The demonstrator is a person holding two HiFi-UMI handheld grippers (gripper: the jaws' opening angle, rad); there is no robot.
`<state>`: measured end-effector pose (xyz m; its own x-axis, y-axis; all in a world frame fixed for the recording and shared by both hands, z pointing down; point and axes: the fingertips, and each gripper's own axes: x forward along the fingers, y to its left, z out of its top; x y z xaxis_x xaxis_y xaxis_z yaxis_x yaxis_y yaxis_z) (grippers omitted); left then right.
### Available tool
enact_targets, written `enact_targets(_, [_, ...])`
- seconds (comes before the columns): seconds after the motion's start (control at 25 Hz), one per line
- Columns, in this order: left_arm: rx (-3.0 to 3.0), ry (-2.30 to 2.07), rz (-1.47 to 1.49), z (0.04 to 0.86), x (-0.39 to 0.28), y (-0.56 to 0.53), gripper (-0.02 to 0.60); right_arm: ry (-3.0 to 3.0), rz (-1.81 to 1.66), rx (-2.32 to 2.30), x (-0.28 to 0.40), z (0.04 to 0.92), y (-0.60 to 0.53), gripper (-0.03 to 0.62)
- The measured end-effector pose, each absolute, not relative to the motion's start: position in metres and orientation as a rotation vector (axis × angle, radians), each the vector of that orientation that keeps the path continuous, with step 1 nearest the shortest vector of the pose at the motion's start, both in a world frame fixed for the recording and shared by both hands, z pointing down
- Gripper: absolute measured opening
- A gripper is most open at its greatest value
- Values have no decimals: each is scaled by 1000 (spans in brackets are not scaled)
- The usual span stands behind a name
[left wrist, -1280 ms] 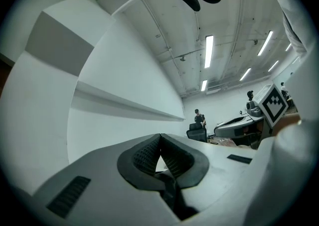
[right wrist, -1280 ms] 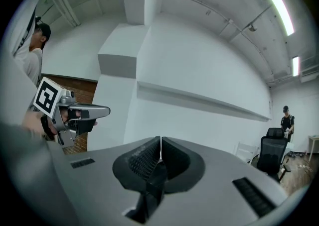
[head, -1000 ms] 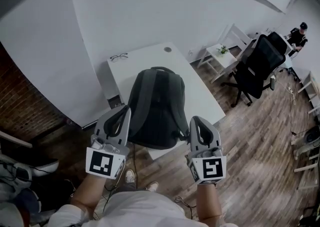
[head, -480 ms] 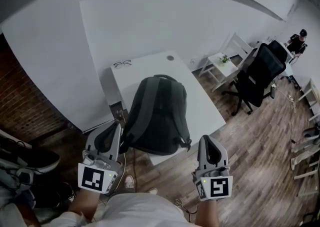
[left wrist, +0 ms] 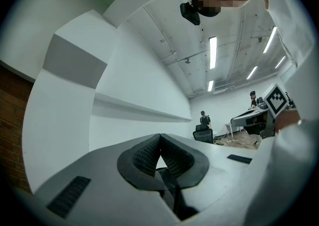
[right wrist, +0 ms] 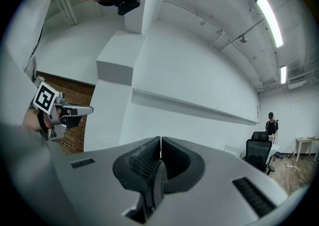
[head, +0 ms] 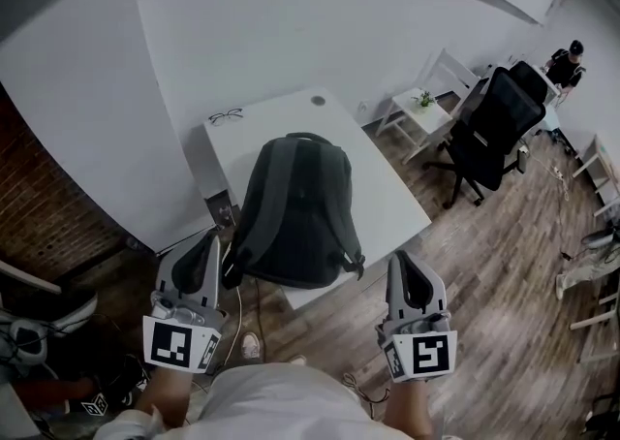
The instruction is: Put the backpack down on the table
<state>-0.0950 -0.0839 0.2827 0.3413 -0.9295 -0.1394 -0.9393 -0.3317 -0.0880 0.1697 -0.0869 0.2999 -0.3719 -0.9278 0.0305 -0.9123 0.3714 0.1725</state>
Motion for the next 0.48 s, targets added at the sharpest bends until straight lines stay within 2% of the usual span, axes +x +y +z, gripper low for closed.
enact_targets(0.48, [-2455,1714,103,277,-90,-79,18,-2534,-211,1646,162,289,-81,40])
